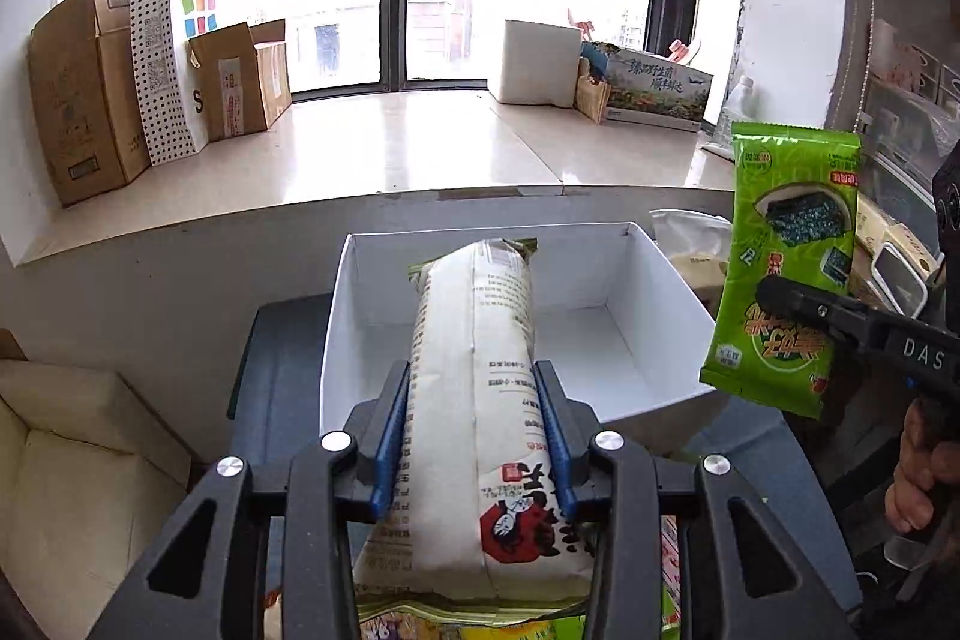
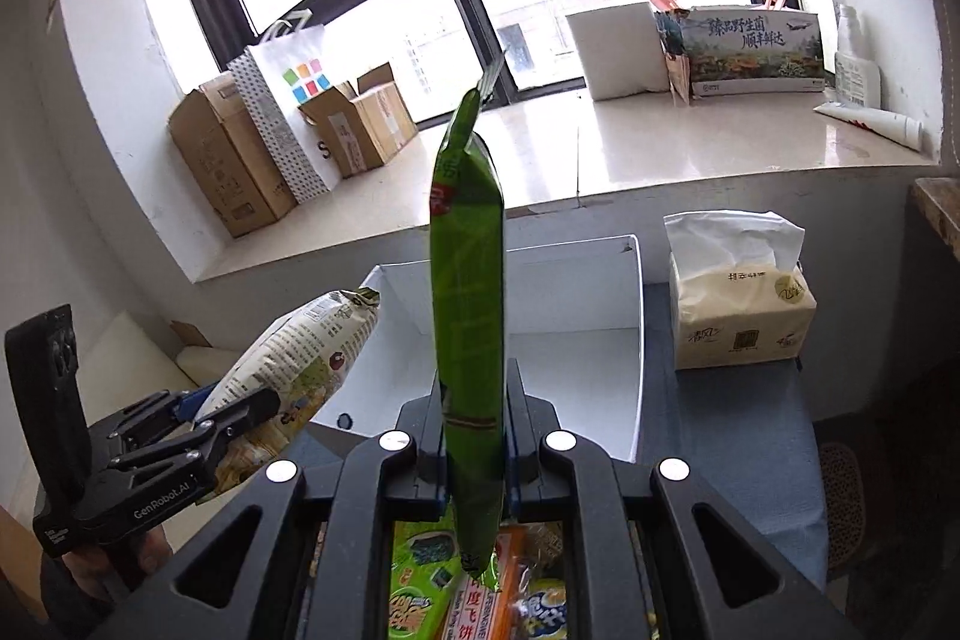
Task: Organize snacks
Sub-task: 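Drop green packet in box with right gripper while left gripper drops white bag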
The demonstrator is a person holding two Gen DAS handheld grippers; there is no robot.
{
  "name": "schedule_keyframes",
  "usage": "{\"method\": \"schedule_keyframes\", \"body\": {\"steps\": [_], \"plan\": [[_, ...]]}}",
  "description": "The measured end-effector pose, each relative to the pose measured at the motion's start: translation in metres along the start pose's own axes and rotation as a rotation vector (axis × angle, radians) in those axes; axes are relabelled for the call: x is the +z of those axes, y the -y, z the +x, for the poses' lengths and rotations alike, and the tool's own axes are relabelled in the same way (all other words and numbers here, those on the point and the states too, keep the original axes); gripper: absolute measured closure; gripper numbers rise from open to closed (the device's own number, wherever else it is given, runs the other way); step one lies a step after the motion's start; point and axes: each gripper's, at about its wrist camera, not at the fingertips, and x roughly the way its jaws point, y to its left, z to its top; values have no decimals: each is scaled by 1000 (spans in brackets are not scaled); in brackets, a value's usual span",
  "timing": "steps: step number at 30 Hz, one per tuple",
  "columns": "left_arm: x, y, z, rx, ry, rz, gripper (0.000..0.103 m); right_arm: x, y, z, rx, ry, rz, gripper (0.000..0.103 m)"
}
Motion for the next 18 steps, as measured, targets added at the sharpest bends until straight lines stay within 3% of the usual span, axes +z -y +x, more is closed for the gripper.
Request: {"method": "schedule_keyframes", "body": {"steps": [7,8,9,10,11,13,18], "plan": [[20,-8,70,54,-57,1,56,17,18,60,-89,-100,7,88],[21,-9,77,66,-79,-4,51,18,21,68,-93,-130,15,81],[18,-10,79,60,-95,-8,32,19,24,75,-98,-162,27,73],[17,-10,79,44,-98,-9,11,19,28,78,-108,-180,46,39],[15,-10,77,39,-88,-7,4,18,31,78,-111,-176,65,12],[12,-10,71,54,-68,7,0,17,35,72,-104,-134,73,8],[6,-11,60,56,-73,17,0,13,33,64,-132,-156,51,8]]}}
